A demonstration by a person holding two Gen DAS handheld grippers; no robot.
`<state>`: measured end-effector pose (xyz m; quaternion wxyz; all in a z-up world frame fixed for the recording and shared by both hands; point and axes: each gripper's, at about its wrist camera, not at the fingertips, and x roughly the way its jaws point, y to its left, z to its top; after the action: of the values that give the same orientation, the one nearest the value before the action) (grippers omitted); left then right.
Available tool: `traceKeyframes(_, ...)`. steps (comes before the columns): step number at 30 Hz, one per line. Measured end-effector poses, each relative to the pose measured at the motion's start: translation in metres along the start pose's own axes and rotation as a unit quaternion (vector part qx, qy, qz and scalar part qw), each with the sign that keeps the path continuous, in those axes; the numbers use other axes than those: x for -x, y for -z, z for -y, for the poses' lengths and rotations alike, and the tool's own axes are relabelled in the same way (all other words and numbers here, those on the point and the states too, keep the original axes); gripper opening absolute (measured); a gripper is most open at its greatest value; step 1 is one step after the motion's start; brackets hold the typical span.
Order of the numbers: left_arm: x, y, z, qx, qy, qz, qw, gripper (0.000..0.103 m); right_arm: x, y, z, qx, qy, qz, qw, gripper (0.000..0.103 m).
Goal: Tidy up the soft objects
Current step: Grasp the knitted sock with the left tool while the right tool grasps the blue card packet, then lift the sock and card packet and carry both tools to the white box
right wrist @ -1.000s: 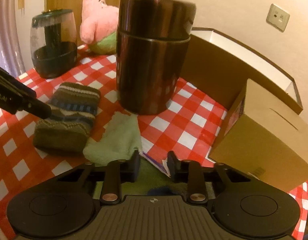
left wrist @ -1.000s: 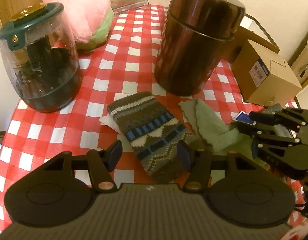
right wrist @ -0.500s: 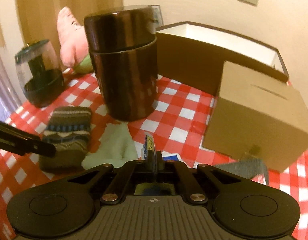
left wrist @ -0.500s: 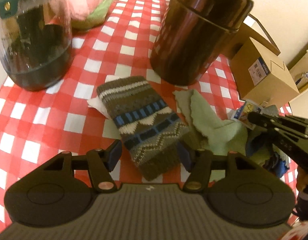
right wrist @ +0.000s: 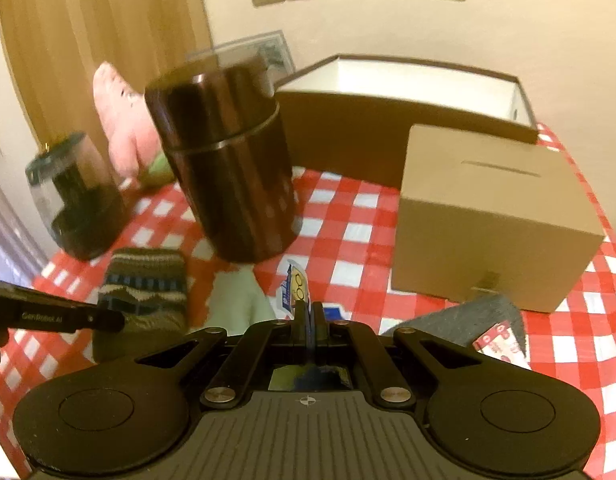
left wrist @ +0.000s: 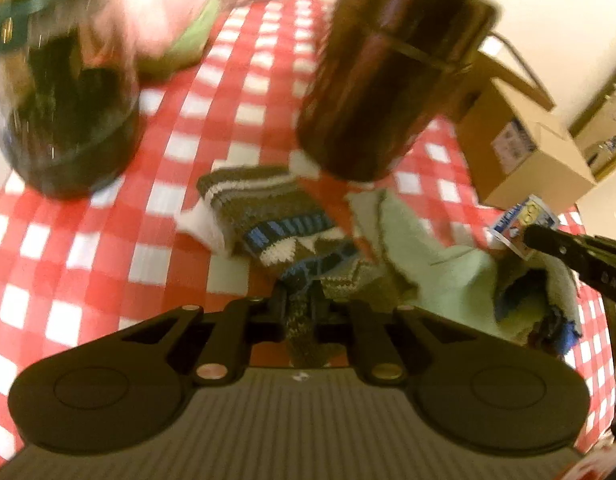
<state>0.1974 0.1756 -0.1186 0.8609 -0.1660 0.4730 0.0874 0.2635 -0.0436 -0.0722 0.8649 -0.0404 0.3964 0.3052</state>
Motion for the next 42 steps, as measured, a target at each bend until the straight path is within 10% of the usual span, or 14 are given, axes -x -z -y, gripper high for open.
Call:
traceKeyframes(27,0.095,-0.015,0.099,-0.089,0.049,0.120,0.9876,0.008,0.090,-0.018,0.046,-0.074,-0.043,0.067,0.994,0.000)
traceKeyframes(33,0.090,-0.009,0.097,-0.075,0.024,0.110,0.9909,0.008,0.063,-0.020,0.041,-0.044,-0.060,0.020,0.997,0.008)
traceKeyframes(36,0.083,-0.008,0.090,-0.062,0.012,0.100,0.9929,0.008,0.036,-0.019,0.044,-0.071,-0.075,-0.014,0.995,0.030)
traceKeyframes(42,0.065,-0.010,0.073,-0.045,-0.008,0.085,0.9953,0.008,-0.020,-0.023,0.060,-0.140,-0.086,-0.058,0.985,0.031)
